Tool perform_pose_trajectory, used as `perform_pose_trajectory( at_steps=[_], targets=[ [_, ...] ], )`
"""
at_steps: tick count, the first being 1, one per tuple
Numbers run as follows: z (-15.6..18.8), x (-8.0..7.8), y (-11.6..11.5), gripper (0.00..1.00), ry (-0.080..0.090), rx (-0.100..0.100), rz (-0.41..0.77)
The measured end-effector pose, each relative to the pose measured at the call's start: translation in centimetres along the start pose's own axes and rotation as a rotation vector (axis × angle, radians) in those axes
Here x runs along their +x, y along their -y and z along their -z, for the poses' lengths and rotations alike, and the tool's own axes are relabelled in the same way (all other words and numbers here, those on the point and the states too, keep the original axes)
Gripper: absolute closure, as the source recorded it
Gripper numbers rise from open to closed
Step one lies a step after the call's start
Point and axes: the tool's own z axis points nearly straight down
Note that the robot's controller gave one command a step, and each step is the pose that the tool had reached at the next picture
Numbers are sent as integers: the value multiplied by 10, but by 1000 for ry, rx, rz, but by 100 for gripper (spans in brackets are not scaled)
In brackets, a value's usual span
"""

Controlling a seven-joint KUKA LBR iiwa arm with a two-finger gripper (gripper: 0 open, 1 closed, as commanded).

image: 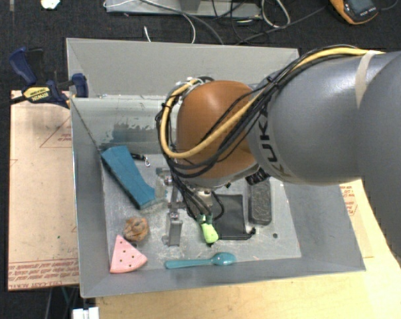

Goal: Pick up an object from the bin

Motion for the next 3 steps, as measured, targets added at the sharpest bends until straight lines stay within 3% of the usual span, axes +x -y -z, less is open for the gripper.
perform_pose_trajectory(
  at_steps=[1, 2, 3],
  targets=[
    [-48, -41, 53, 0, 5, -2, 12],
    [-92, -37, 60, 0, 4, -2, 48],
    [-96, -42, 115, 0, 5, -4, -3]
  ],
)
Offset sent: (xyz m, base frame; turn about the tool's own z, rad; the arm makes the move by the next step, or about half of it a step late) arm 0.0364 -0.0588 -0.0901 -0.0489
